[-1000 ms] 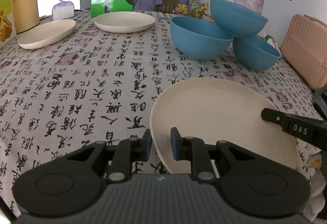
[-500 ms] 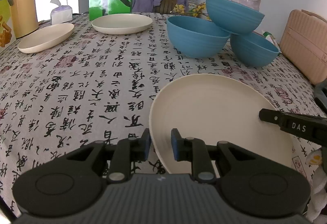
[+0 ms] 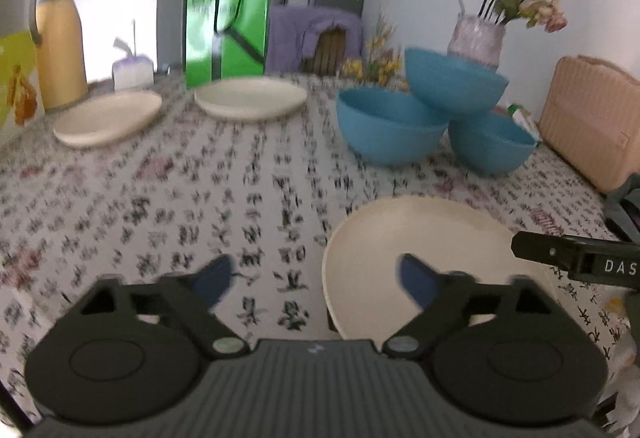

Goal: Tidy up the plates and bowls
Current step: 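Open both grippers to release the cream plate rim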

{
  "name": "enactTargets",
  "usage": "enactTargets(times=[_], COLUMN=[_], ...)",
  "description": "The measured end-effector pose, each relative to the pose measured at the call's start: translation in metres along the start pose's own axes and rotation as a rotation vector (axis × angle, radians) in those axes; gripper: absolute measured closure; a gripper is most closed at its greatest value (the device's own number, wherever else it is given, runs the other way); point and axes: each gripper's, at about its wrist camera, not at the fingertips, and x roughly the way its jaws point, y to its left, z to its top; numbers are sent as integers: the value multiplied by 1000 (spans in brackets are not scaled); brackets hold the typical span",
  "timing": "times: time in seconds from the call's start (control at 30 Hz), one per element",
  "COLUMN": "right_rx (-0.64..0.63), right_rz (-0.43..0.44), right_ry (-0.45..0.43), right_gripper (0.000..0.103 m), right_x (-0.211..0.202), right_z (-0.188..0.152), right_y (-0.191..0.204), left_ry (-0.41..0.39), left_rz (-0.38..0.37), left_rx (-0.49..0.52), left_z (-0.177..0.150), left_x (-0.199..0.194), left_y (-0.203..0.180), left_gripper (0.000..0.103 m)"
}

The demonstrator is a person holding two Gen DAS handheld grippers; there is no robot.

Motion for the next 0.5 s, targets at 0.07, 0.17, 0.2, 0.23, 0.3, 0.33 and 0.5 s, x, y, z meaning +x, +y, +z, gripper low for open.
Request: enactTargets(times=[0.07, 0.17, 0.2, 0.23, 0.3, 0.33, 0.5], right_rx=[5, 7, 6, 3, -3, -4, -24], right_rz=[3, -1, -2, -2, 3, 8, 23], right_ry=[-19, -36, -41, -46, -54, -57, -63], right_gripper=[0, 0, 0, 0, 0, 0, 0], right_x=[-5, -9, -10, -11, -13, -14, -16], right_z=[1, 2, 3, 3, 4, 4, 3], right_y=[0, 1, 2, 3, 6, 7, 17], left_ry=[-47, -83, -92, -102, -116, -121, -141], left_rz=[13, 31, 37, 43, 49, 51, 70], left_rx=[7, 24, 27, 28, 32, 33, 33], left_z=[-1, -2, -3, -4, -6, -7, -9], left_x=[-10, -20, -22, -25, -29, -31, -37], left_y=[3, 7, 8, 10, 14, 17, 28], left_gripper=[0, 0, 0, 0, 0, 0, 0])
